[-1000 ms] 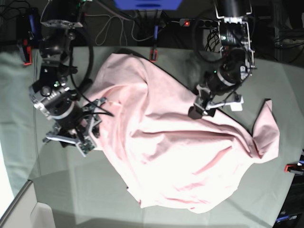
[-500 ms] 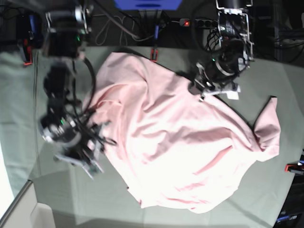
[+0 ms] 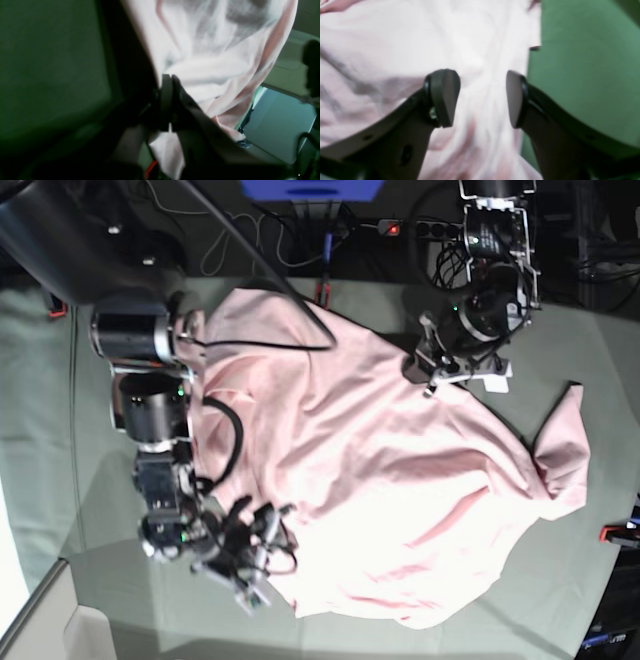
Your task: Layout the t-shirt on the table in an organized manner, then fold the t-shirt properly
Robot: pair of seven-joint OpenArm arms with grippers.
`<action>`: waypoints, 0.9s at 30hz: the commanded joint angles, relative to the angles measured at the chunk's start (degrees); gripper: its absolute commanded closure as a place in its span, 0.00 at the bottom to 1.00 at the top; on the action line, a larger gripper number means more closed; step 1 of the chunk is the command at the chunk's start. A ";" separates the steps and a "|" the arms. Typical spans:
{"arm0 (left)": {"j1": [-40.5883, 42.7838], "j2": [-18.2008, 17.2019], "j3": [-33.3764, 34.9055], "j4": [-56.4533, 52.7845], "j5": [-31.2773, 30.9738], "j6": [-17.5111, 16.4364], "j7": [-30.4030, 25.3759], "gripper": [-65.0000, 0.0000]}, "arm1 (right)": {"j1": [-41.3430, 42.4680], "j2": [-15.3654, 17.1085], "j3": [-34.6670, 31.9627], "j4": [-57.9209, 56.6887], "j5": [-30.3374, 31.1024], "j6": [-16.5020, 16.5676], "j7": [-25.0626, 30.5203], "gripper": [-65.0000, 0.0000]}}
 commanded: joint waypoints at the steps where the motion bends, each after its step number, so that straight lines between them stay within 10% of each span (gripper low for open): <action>1: 0.54 -0.09 -0.13 0.91 -1.07 0.03 -0.02 1.00 | 1.80 0.28 0.07 -0.23 0.49 -0.03 2.61 0.49; 6: 0.89 -0.36 -0.22 0.91 -0.89 0.03 -0.20 1.00 | 1.71 1.60 0.07 -6.56 0.49 -0.87 9.12 0.49; 12: 0.98 -1.41 -0.22 0.91 -1.07 0.03 -0.29 1.00 | 0.04 2.13 -0.02 -9.72 0.49 -10.27 12.90 0.50; 15: 0.98 -1.50 -0.22 0.91 -1.07 0.03 -0.29 1.00 | 0.04 2.13 -0.02 -11.22 0.49 -10.27 13.25 0.61; 18: 0.54 -2.56 -0.31 0.99 -1.07 0.03 -0.37 1.00 | 0.04 2.13 -0.02 -11.30 0.49 -10.36 12.99 0.97; 24: -4.03 -6.16 -1.71 2.93 -1.07 0.12 -0.11 1.00 | -1.02 4.41 4.82 -4.71 0.57 -9.75 8.86 1.00; 27: -8.52 -7.48 -3.21 4.69 -1.07 0.29 0.07 1.00 | -3.74 4.77 9.83 6.81 0.57 -4.12 3.23 1.00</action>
